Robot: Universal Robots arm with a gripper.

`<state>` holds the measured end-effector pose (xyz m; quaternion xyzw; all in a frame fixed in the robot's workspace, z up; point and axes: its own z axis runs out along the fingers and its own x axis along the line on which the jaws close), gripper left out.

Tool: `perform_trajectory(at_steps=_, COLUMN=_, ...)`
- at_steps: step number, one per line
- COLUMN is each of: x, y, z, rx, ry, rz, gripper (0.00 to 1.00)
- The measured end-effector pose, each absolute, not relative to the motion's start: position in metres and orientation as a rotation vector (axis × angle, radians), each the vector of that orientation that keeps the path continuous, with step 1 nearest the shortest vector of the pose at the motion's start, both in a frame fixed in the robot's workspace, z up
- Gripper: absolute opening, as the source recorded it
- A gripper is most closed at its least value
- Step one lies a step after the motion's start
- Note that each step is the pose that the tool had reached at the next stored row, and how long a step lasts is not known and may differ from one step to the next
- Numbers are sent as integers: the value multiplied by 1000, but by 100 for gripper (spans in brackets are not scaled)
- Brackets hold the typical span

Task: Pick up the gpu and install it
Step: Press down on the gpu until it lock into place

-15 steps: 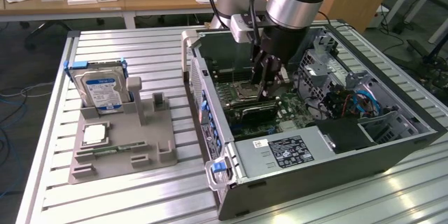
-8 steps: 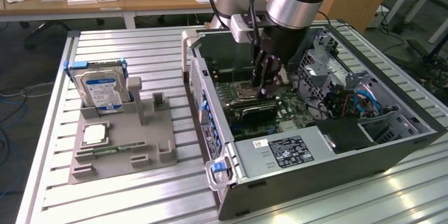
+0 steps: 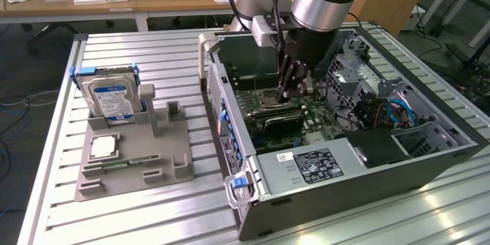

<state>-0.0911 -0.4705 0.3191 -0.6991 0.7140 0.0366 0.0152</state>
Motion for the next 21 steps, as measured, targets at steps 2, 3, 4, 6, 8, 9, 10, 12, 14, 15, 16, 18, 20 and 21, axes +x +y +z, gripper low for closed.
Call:
perform_trajectory(at_steps=2, x=-91, y=-471, z=319, rx=-2175, ry=2222, rz=114, gripper=11)
perform_trajectory(at_steps=3, x=-91, y=-471, z=319, rx=-2175, ry=2222, rz=114, gripper=11)
perform_trajectory(at_steps=4, x=-91, y=-471, z=319, rx=-2175, ry=2222, rz=114, gripper=11)
perform_trajectory(at_steps=6, x=-91, y=-471, z=319, rx=-2175, ry=2222, rz=114, gripper=11)
perform_trajectory(at_steps=8, x=-91, y=-471, z=319, rx=-2175, ry=2222, rz=114, gripper=11)
perform_trajectory(at_steps=9, x=-91, y=-471, z=319, rx=-2175, ry=2222, rz=114, gripper=11)
perform_trajectory(at_steps=10, x=-91, y=-471, z=319, rx=-2175, ry=2222, rz=114, gripper=11)
perform_trajectory(at_steps=12, x=-91, y=-471, z=318, rx=-2175, ry=2221, rz=114, gripper=11)
perform_trajectory(at_steps=14, x=-91, y=-471, z=315, rx=-2175, ry=2222, rz=114, gripper=11)
perform_trajectory(at_steps=15, x=-91, y=-471, z=314, rx=-2175, ry=2222, rz=114, gripper=11)
perform_trajectory(at_steps=16, x=-91, y=-471, z=312, rx=-2175, ry=2222, rz=114, gripper=11)
perform_trajectory(at_steps=18, x=-91, y=-471, z=309, rx=-2175, ry=2221, rz=114, gripper=11)
perform_trajectory(at_steps=20, x=-91, y=-471, z=309, rx=-2175, ry=2222, rz=114, gripper=11)
perform_trajectory(at_steps=21, x=-91, y=-470, z=309, rx=-2175, ry=2222, rz=114, gripper=11)
